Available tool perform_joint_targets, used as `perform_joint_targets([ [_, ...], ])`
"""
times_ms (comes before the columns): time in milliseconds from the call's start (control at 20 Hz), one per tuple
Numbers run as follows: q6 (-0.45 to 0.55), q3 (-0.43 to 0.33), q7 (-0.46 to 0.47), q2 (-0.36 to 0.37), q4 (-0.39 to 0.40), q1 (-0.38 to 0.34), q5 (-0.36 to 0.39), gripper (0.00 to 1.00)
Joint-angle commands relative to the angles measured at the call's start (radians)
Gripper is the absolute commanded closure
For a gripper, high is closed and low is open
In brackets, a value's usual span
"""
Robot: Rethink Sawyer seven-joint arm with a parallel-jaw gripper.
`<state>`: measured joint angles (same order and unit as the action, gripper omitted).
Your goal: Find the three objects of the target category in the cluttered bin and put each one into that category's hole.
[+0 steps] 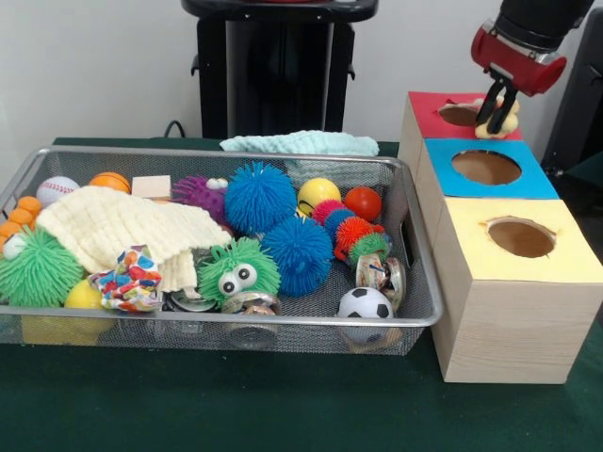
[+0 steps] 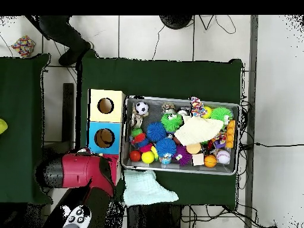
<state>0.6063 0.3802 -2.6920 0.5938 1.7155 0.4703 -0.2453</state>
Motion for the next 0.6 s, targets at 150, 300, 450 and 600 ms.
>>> perform_joint_targets([
  [150,-0.105,-0.007,-0.029,-0.123,0.054,-0.079,0.104,1.0],
  [300,-0.106,-0.01,-0.019,-0.122,0.062,-0.088,0.111,1.0],
  [450,-0.074,-0.019,-0.021,-0.101,0.087,-0.091,0.102,1.0],
  [600,-0.03,-0.032,-0.023,-0.063,0.116,-0.091,0.084,1.0],
])
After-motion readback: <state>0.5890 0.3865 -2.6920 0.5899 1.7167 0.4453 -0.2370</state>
